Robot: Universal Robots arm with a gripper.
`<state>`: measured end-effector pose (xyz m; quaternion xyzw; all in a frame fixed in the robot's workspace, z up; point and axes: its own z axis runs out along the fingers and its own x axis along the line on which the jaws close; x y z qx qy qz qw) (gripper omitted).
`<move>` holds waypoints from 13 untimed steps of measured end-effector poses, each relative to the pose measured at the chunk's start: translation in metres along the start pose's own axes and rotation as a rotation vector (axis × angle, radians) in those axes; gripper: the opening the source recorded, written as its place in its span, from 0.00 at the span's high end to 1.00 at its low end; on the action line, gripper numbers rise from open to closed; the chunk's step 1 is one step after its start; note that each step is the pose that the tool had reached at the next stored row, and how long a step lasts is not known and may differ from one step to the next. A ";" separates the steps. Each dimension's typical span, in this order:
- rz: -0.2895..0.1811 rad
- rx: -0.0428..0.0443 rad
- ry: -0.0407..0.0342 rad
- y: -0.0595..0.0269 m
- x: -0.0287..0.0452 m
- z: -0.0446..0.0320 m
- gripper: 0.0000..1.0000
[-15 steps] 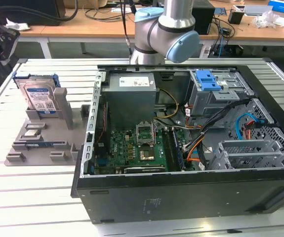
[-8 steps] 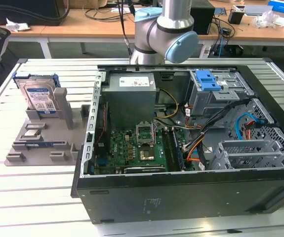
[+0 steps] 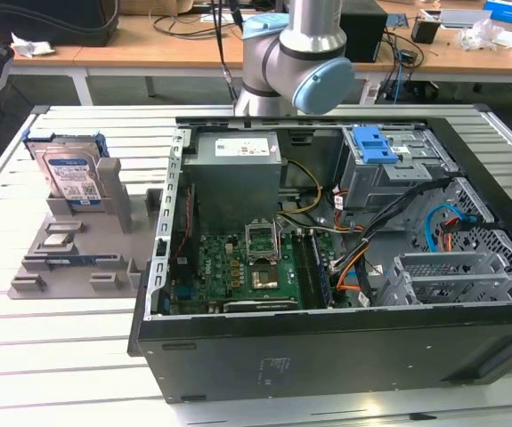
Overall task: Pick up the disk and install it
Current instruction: 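Reach for the disk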
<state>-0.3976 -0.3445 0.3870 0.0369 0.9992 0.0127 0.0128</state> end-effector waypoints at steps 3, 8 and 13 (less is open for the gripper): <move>-0.003 0.0386 -0.0018 0.0062 -0.0090 0.0016 0.89; -0.005 0.0388 0.0013 0.0102 -0.0183 0.0031 0.89; -0.006 0.0388 0.0017 0.0112 -0.0204 0.0033 0.89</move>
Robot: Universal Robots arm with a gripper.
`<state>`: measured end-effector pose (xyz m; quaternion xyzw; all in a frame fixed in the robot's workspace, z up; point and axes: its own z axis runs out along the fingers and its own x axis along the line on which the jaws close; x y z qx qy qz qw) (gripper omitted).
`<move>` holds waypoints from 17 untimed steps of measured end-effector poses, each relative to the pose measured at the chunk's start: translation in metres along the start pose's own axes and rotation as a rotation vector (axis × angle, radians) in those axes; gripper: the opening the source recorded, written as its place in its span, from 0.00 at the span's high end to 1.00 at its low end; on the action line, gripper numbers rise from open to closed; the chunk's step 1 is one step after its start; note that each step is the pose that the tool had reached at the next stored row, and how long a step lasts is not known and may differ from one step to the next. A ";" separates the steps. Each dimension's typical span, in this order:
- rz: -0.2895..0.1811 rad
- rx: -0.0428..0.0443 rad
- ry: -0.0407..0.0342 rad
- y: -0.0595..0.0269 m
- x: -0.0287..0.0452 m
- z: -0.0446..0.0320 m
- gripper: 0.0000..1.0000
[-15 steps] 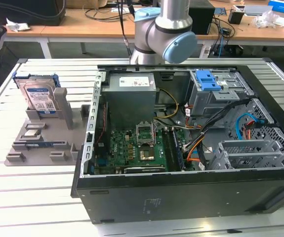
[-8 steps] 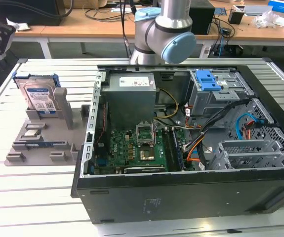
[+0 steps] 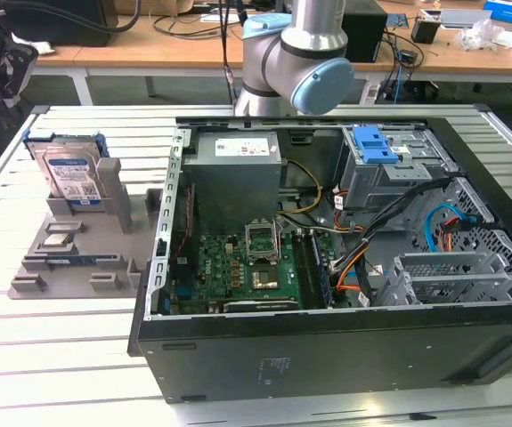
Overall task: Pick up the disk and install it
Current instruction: 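Reach for the disk, then pick up the disk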
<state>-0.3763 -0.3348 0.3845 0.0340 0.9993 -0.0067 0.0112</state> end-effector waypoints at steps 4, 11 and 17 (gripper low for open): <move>0.000 0.0000 0.0000 0.0000 -0.0001 0.0000 0.89; -0.092 -0.0021 -0.0012 0.0000 -0.0001 0.0000 0.89; -0.217 -0.0050 -0.0027 0.0000 -0.0001 0.0000 0.89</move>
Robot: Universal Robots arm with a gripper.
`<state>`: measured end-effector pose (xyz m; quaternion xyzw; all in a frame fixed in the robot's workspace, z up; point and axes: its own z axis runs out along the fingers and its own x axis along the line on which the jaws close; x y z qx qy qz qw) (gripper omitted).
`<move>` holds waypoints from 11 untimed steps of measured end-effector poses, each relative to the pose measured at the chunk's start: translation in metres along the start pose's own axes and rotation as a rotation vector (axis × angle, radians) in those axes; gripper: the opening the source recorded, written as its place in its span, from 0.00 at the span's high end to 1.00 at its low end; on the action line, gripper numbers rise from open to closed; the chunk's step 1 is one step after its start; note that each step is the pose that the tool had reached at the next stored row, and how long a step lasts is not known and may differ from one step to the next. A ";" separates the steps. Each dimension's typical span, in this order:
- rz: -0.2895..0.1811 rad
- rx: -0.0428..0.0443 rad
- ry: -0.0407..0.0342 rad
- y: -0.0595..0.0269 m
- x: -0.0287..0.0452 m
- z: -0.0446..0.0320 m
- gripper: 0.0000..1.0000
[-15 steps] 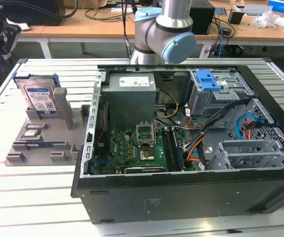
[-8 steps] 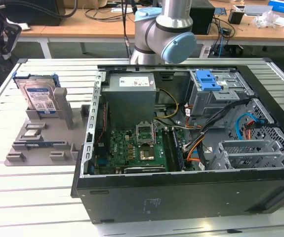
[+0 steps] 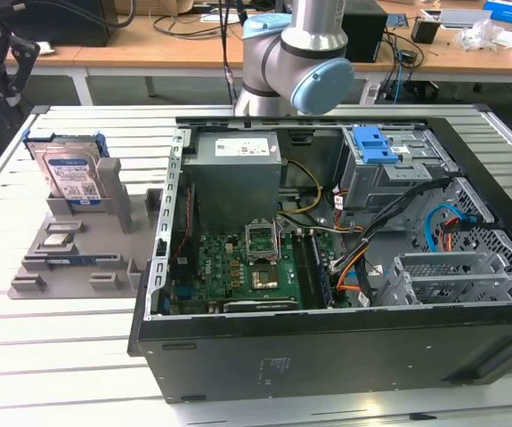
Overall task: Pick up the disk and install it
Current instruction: 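Pick up the disk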
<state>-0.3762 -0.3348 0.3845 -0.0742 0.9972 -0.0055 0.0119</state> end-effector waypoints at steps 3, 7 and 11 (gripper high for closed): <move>-0.122 -0.0028 -0.0016 0.0000 0.0000 0.0000 0.89; -0.203 -0.0046 -0.0026 0.0000 0.0000 0.0000 0.89; -0.297 -0.0068 -0.0038 0.0000 0.0000 0.0000 0.89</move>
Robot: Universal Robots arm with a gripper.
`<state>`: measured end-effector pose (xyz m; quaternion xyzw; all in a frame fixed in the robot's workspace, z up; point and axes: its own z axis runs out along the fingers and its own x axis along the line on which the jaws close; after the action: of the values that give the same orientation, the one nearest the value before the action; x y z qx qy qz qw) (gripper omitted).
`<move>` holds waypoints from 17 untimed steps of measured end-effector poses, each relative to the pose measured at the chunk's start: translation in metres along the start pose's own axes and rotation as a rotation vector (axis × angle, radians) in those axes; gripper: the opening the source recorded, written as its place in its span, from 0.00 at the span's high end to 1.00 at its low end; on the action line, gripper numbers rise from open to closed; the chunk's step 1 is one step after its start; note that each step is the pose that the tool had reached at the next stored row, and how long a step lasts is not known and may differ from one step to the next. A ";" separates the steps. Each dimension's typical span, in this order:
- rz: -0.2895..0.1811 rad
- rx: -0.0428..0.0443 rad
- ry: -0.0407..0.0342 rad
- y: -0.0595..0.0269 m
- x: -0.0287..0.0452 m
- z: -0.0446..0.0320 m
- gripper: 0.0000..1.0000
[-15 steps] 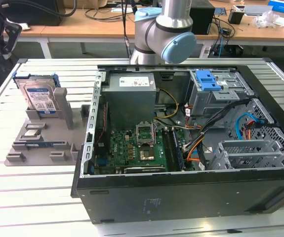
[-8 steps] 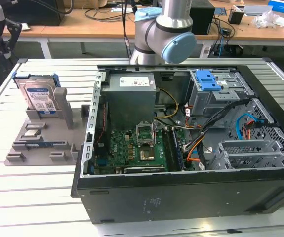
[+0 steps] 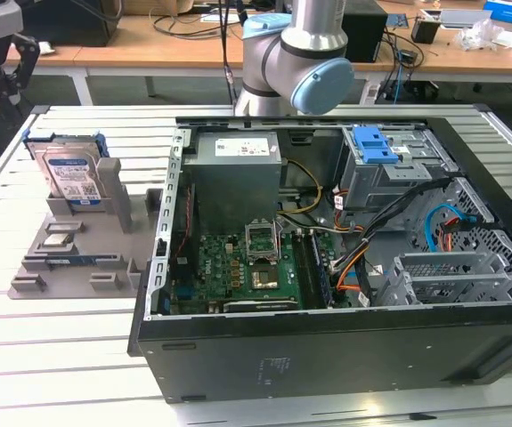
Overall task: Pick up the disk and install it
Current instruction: 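Pick up the disk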
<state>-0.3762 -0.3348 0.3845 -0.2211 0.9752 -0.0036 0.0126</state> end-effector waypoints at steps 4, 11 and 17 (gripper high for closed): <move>-0.104 -0.0024 -0.0013 0.0000 0.0000 0.0000 0.89; -0.233 -0.0053 -0.0030 0.0000 0.0000 0.0000 0.89; -0.360 -0.0082 -0.0046 0.0000 0.0000 0.0000 0.89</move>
<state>-0.3762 -0.3348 0.3845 -0.3922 0.9198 -0.0013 0.0130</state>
